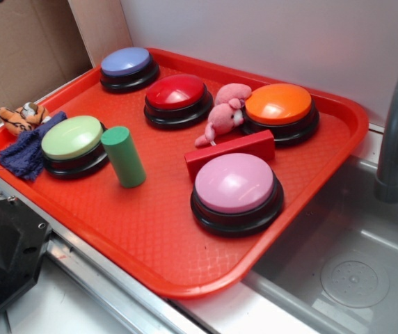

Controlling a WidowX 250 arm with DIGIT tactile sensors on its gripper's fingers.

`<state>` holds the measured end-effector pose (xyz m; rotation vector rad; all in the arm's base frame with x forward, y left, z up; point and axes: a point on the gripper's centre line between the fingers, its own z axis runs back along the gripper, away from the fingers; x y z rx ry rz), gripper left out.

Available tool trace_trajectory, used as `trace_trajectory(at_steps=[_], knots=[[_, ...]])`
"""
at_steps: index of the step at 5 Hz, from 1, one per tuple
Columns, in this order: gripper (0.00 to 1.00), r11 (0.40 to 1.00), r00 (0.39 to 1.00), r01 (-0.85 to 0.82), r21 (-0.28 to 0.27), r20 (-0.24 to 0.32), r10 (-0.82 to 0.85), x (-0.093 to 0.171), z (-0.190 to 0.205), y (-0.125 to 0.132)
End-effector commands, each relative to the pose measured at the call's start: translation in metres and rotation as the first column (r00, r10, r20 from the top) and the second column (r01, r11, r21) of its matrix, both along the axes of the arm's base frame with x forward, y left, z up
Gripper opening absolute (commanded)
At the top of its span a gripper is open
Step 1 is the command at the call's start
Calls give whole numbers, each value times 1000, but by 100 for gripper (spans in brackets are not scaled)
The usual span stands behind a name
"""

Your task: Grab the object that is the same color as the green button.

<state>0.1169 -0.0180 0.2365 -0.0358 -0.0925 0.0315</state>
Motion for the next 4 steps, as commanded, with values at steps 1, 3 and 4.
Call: trace_trajectory(at_steps=[1,3,4], knots=[[100,1000,1000,0,0,0,0,0,0,0],[100,1000,998,-22,-3,63,22,27,-43,4],[100,1000,999,-17,-12,39,17,43,-75,6]])
